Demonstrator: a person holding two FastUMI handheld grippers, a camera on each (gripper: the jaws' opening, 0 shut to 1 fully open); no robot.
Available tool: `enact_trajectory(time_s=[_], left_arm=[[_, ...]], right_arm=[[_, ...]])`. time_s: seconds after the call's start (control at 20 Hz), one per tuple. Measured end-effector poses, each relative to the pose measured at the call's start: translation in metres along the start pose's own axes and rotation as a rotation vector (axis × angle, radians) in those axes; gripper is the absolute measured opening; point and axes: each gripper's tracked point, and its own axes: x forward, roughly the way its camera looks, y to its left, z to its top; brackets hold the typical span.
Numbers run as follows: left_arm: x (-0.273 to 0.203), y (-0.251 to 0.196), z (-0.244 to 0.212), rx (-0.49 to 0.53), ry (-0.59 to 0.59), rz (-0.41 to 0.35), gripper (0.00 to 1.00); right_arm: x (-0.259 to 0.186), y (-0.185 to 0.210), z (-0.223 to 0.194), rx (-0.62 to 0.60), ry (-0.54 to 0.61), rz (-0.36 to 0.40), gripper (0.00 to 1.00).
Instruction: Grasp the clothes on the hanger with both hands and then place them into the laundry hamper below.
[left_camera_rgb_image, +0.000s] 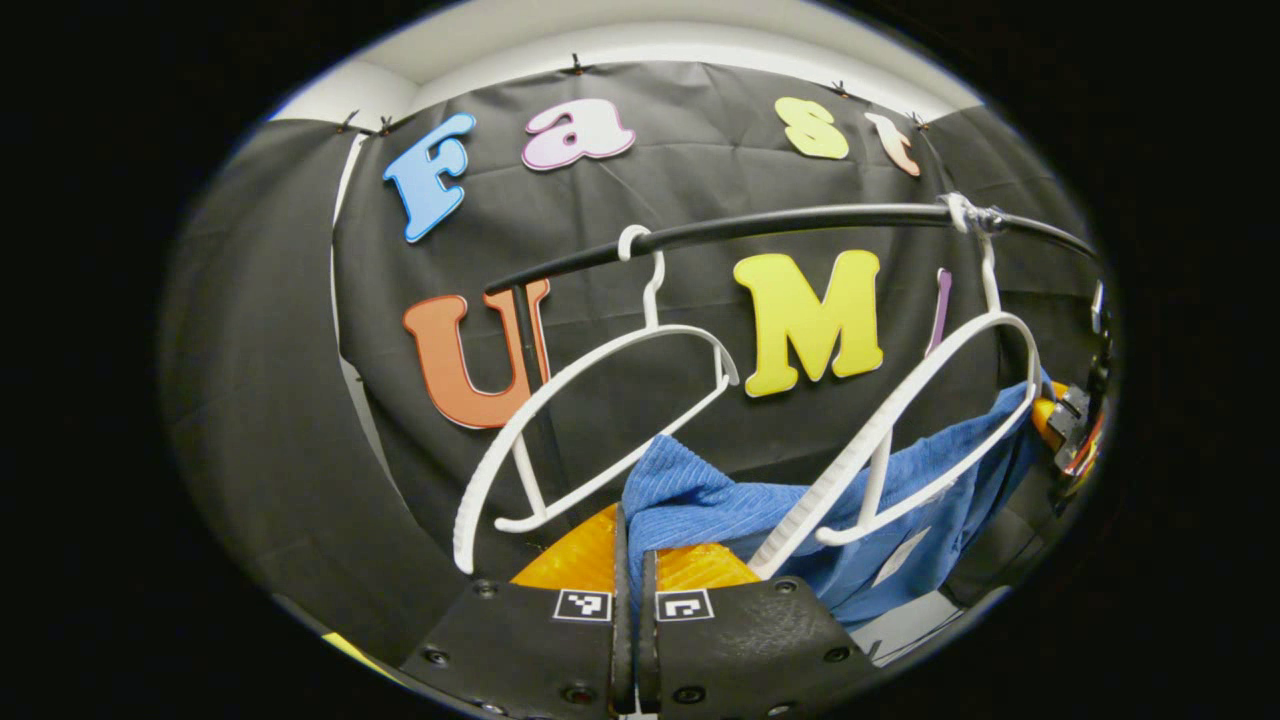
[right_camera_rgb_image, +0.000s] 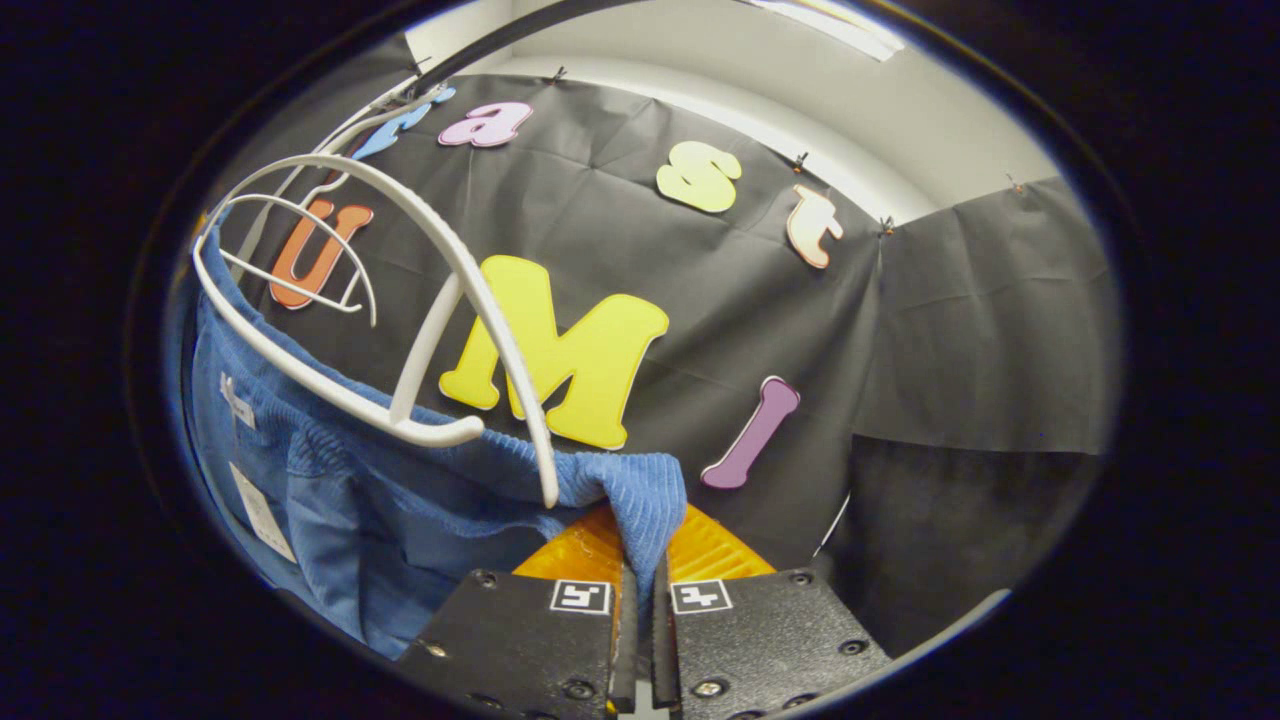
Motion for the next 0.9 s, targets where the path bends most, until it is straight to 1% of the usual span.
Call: enact_trajectory(time_s=[0.35, 0.6, 0.75, 0.9], left_arm=[[-0.007, -0.013, -0.016, -0.009, 0.023, -0.014, 0.02], [-0.015, -0.015, -0.034, -0.036, 0.05, -0.017, 0.02], [-0.019, -0.018, -0.047, -0.055, 0.065, -0.017, 0.02], [-0.025, -0.022, -0.06, -0.063, 0.077, -0.024, 0.02]], right_arm=[[-0.013, 0.003, -0.024, 0.034, 0.065, 0.01, 0.09], [-0.024, 0.01, -0.041, 0.054, 0.113, 0.025, 0.09], [-0.023, 0.012, -0.049, 0.067, 0.142, 0.036, 0.1], [-0.033, 0.01, -0.058, 0.081, 0.174, 0.041, 0.09]])
